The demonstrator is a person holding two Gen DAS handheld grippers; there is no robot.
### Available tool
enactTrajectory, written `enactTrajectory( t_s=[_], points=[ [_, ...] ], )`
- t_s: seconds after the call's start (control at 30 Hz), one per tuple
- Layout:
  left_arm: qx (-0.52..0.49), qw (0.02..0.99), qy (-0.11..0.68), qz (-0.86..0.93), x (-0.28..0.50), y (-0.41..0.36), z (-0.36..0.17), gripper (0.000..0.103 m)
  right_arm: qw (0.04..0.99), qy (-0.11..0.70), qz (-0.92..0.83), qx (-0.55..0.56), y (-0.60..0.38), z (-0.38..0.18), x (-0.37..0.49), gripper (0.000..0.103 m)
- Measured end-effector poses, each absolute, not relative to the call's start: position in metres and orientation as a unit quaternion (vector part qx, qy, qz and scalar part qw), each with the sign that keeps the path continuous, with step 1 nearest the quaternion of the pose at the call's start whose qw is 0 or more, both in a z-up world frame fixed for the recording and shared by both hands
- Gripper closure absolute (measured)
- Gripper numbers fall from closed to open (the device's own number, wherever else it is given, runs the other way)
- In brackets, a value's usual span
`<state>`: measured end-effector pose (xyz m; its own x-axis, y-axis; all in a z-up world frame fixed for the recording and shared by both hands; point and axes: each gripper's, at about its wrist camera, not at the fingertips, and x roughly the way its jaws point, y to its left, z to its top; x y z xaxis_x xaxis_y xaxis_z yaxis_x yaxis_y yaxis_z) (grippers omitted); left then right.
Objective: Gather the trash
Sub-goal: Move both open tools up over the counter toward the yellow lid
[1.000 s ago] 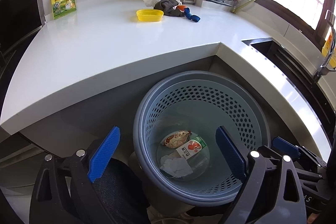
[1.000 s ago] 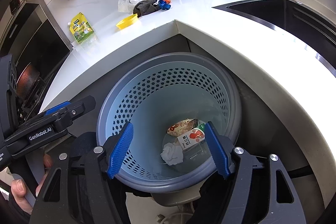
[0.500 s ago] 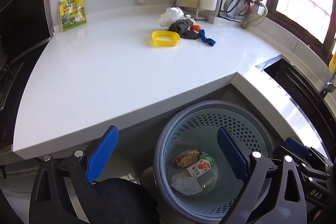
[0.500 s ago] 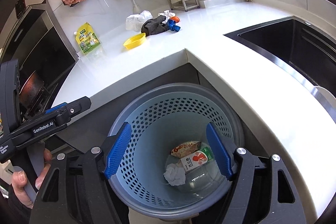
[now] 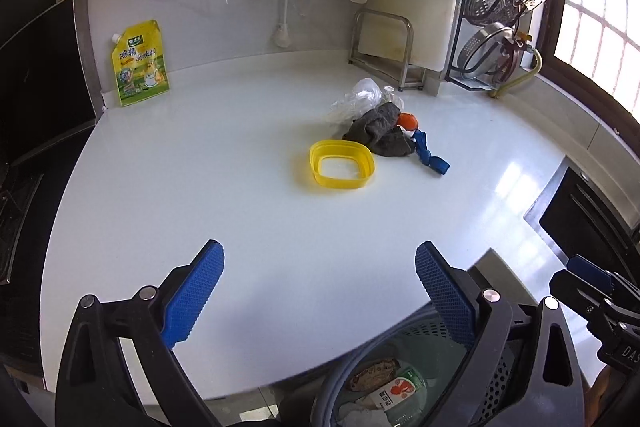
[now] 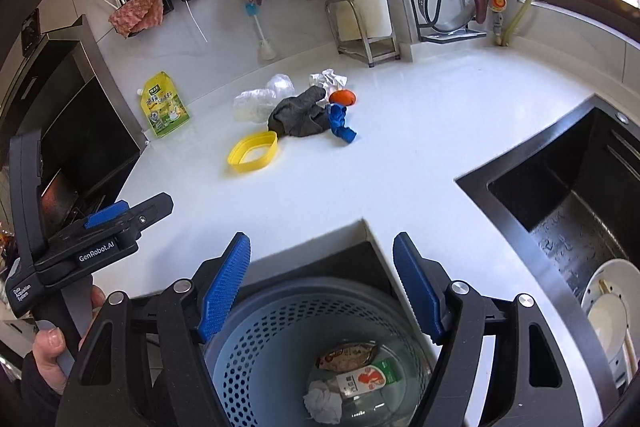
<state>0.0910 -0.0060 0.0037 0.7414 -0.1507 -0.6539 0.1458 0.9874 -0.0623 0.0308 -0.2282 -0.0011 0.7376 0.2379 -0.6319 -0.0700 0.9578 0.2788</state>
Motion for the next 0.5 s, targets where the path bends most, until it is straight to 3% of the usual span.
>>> enactTrajectory(
  t_s=[0.5],
  points=[
    [-0.027, 0.924, 0.377, -0.062, 0.165, -0.005, -0.006, 0.008, 0.912, 0.387, 0.088, 0.106, -0.238, -0.003, 0.149, 0.032]
  ],
)
